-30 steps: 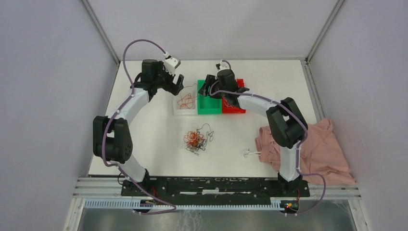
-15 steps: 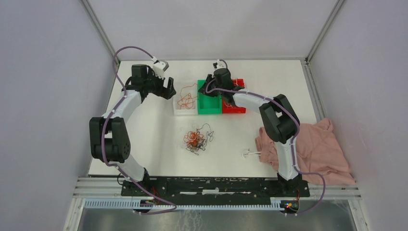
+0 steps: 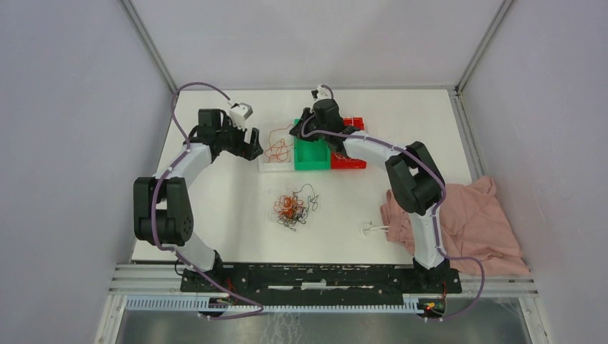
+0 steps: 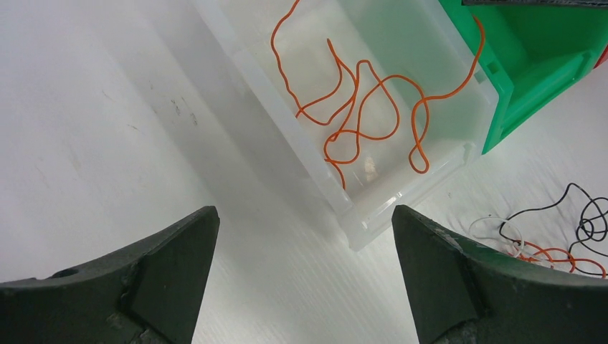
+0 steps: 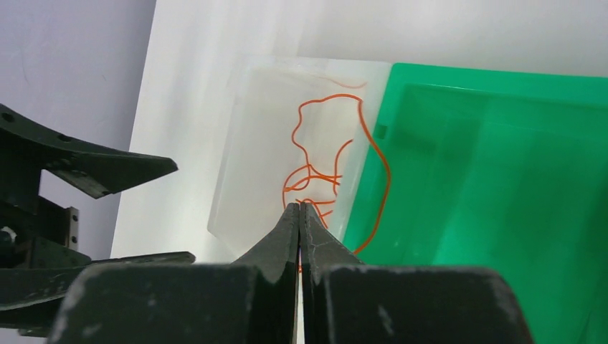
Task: Untangle the cables
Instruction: Place the cable in the bin.
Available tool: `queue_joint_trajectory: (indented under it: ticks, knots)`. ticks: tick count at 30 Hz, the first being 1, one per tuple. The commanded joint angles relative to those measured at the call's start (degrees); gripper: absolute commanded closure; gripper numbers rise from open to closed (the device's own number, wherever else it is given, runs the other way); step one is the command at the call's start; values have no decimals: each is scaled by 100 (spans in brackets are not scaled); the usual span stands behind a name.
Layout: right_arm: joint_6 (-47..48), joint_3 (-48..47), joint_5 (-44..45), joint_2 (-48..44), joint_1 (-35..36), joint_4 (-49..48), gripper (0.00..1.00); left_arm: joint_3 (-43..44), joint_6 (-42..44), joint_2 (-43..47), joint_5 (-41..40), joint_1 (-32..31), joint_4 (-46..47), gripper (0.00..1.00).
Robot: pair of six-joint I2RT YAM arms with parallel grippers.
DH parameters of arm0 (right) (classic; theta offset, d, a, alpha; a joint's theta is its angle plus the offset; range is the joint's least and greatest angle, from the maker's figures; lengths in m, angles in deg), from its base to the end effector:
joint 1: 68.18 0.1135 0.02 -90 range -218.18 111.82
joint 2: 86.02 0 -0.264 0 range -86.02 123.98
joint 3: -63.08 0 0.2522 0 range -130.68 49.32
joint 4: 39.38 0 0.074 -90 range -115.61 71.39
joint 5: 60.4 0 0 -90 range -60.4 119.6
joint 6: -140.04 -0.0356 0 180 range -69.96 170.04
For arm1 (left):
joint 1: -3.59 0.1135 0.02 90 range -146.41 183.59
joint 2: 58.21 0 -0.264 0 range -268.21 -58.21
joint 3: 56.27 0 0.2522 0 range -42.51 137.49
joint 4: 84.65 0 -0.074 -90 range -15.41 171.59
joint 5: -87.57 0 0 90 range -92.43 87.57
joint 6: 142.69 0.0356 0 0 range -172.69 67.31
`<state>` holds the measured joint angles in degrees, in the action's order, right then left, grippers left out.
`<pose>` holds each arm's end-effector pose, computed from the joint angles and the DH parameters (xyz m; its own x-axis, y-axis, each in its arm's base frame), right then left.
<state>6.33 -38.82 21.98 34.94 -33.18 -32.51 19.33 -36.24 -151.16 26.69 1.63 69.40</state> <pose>0.4007 0.2863 0.2097 -0.7193 0.3325 -0.6100 -0.2340 0.7108 0.6634 0.3500 -0.0293 0.2299 -0.5487 0.2663 -0.7925 0.5622 0.8191 -0.1140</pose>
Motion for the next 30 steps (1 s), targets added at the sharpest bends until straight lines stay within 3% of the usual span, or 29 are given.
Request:
queue_joint_trajectory:
  ticks: [1, 4, 6, 9, 14, 19, 23, 30]
  knots:
    - [134, -302, 100, 19, 189, -45, 99, -74, 111, 72, 232, 44, 291, 5]
    - [351, -87, 448, -235, 357, 40, 68, -75, 71, 39, 278, 69, 314, 10]
    - [353, 230, 710, -504, 423, -121, 53, -76, 69, 49, 339, 92, 324, 13]
    - [642, 368, 1412, -747, 686, 120, 49, -68, 78, 61, 436, 129, 327, 17]
    - [938, -212, 2432, -453, 1140, 606, 58, -34, 57, 33, 489, 156, 273, 22]
    - [810, -1024, 3313, 151, 1353, 1414, 79, -59, 27, 93, 517, 195, 256, 25]
    - [443, -1240, 3714, 506, 1417, 1662, 90, 2, 15, 114, 549, 239, 195, 25]
    - [114, -1866, 3645, 1201, 1477, 2009, 95, 34, -78, 185, 595, 256, 225, 25]
